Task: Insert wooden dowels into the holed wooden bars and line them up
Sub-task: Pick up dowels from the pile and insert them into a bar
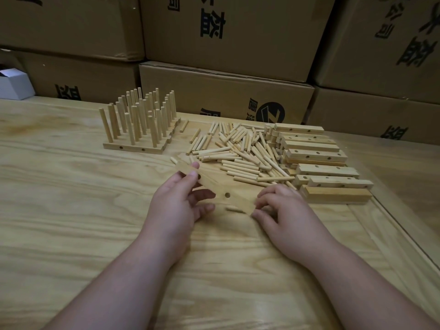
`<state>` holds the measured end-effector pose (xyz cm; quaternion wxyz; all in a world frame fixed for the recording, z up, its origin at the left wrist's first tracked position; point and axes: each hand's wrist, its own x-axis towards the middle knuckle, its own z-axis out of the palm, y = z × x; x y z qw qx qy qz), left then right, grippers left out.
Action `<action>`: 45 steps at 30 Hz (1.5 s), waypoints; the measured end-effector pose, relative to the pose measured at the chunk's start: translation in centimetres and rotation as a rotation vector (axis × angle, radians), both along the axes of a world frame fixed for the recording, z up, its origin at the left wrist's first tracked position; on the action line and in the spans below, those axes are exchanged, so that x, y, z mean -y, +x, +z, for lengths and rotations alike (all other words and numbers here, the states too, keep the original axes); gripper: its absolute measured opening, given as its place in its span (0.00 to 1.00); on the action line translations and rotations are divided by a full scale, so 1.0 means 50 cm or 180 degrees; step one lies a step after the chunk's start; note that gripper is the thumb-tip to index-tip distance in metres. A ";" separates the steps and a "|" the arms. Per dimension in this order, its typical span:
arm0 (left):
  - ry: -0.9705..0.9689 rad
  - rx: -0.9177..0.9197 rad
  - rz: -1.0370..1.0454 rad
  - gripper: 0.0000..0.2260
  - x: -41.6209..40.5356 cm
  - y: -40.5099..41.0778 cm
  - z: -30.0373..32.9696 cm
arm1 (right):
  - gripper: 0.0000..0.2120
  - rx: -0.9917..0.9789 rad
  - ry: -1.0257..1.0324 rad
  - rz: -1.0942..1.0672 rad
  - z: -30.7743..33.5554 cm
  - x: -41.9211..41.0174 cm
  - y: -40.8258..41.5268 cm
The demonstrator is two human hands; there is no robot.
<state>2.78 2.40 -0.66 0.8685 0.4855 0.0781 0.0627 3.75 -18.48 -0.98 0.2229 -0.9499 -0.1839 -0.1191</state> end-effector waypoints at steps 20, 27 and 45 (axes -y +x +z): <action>0.0950 0.0147 -0.0241 0.23 0.011 -0.026 0.007 | 0.14 0.1218 0.1541 0.0328 0.023 -0.018 -0.028; 0.1567 0.0126 -0.0425 0.30 0.006 -0.025 -0.005 | 0.07 0.1316 0.1575 0.0679 0.025 -0.025 -0.028; 0.2265 0.0303 -0.0442 0.27 0.007 -0.026 -0.002 | 0.08 0.1363 0.1564 0.0721 0.032 -0.028 -0.032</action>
